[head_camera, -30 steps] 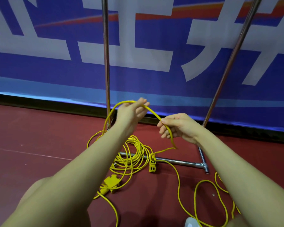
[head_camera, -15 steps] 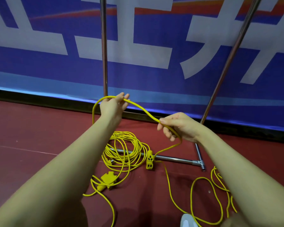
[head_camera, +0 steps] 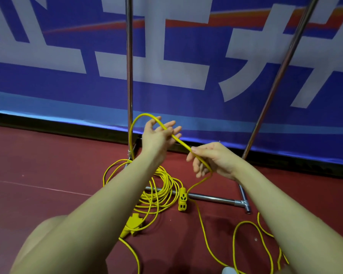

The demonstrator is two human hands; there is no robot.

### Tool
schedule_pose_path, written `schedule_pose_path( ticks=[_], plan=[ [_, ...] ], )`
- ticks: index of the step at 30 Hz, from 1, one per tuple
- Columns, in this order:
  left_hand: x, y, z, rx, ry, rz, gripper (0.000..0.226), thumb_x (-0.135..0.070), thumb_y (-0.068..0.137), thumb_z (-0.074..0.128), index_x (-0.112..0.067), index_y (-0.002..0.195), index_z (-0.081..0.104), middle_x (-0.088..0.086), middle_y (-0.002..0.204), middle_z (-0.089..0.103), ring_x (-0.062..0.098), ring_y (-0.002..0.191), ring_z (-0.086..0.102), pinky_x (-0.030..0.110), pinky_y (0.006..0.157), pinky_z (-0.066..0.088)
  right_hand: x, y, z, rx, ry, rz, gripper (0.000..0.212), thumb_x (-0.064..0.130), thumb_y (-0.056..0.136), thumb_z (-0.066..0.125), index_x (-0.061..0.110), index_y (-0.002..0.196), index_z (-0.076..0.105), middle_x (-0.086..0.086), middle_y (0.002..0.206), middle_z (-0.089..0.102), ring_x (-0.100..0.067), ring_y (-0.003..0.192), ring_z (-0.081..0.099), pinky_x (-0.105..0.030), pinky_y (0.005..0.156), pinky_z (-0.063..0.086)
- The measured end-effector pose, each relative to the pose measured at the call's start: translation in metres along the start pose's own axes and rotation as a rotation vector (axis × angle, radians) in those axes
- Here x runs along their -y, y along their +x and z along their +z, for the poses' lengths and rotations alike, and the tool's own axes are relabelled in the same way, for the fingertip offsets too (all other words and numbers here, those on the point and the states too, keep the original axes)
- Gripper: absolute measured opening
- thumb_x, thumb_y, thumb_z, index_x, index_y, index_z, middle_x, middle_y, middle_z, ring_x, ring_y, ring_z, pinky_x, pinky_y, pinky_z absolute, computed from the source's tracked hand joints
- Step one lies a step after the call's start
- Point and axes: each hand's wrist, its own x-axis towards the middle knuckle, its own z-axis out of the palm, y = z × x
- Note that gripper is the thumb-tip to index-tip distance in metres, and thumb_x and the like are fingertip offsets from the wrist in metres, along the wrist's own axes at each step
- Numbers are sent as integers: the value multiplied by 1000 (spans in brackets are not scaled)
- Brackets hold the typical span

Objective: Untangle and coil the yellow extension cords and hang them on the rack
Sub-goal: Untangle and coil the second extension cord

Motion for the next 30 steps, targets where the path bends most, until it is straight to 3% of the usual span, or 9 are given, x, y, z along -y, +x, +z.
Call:
schedule_pose_path(
  ticks=[5,11,15,18,22,25,30],
  plan=[
    [-11,12,-15,-139,-55,35,50,14,92,44,-4,136,31,25,117,55,29,82,65,35,76,55,3,-7,-5,34,19,-4,26,25,83,52,1,84,64,-9,54,62,-18,45,61,-21,46,47],
    [-6,-7,6,33,-87,-129,51,15,88,51,-8,129,32,23,102,60,27,79,68,33,72,58,-1,-1,-3,-62,57,-45,22,14,96,46,3,87,62,-4,57,65,-14,51,65,-18,49,50],
    [0,-13,11,18,-97,-74,51,15,89,48,-7,132,30,22,96,63,27,79,69,31,71,59,2,-1,4,-38,80,-59,24,16,98,42,3,91,61,-5,60,67,-16,56,68,-19,53,52],
    [-4,-6,8,-35,-138,-15,53,15,90,45,-6,135,29,25,104,61,30,81,67,32,71,59,4,-3,7,36,104,-57,26,15,98,40,1,93,61,-9,67,70,-20,63,70,-23,59,55],
    [-18,4,2,-82,-209,-4,54,16,91,45,-5,138,28,30,117,56,32,88,65,34,74,57,5,-6,0,123,116,-33,20,17,86,55,0,92,63,-13,76,72,-24,69,71,-29,66,57],
    [-24,4,4,-30,-212,-26,53,11,91,49,-1,138,27,22,102,61,29,84,68,36,74,59,3,-5,-4,99,88,-25,17,15,86,57,2,94,63,-12,76,72,-21,64,70,-26,60,56],
    [-18,-15,16,161,41,-64,61,9,87,57,-13,135,25,12,103,66,27,90,68,37,73,57,-1,0,-4,-37,13,7,19,10,98,42,2,94,59,-7,70,71,-17,54,68,-20,47,50]
  ],
)
